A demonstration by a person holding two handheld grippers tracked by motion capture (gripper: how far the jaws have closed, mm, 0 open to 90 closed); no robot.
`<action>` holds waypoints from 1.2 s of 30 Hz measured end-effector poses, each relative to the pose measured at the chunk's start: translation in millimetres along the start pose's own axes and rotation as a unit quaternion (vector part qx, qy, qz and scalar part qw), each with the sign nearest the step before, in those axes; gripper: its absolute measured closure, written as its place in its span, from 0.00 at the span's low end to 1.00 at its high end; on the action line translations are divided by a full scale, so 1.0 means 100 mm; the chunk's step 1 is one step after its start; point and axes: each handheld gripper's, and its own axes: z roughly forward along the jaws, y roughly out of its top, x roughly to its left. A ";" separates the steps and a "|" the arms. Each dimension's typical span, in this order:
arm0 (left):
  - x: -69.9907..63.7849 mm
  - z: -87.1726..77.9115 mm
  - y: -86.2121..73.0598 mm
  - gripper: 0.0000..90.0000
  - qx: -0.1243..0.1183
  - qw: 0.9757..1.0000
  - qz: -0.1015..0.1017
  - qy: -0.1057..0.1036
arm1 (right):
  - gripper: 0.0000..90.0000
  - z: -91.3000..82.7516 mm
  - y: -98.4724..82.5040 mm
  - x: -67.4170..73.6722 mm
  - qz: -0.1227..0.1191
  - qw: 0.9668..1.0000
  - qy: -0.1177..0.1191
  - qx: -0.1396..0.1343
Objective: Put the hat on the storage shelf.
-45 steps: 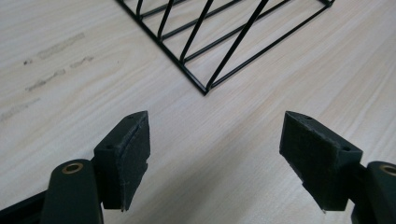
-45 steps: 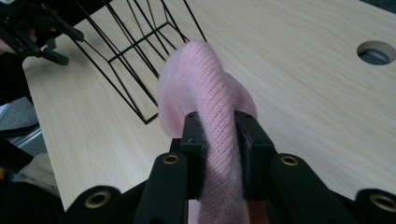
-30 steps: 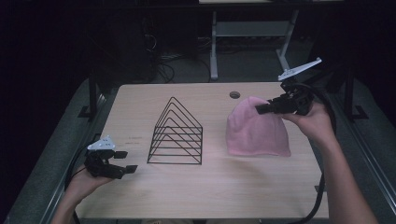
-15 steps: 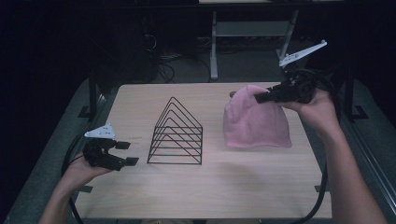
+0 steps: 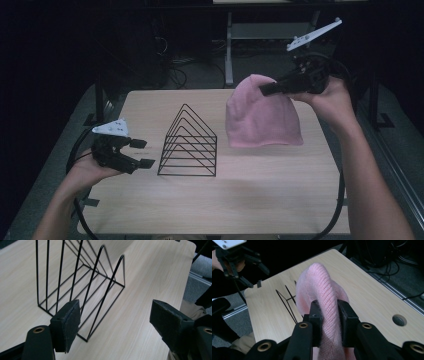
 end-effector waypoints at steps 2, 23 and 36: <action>-0.01 0.00 0.06 0.27 0.004 1.000 0.007 -0.001 | 0.83 0.02 0.08 0.05 -0.006 1.000 0.003 0.000; 0.04 0.01 0.50 0.27 -0.019 0.999 0.019 -0.029 | 0.83 0.31 0.76 0.42 -0.063 0.997 0.038 -0.013; 0.12 0.02 0.64 0.29 -0.031 0.999 0.008 -0.029 | 0.83 0.50 1.00 0.61 -0.085 0.994 0.062 -0.017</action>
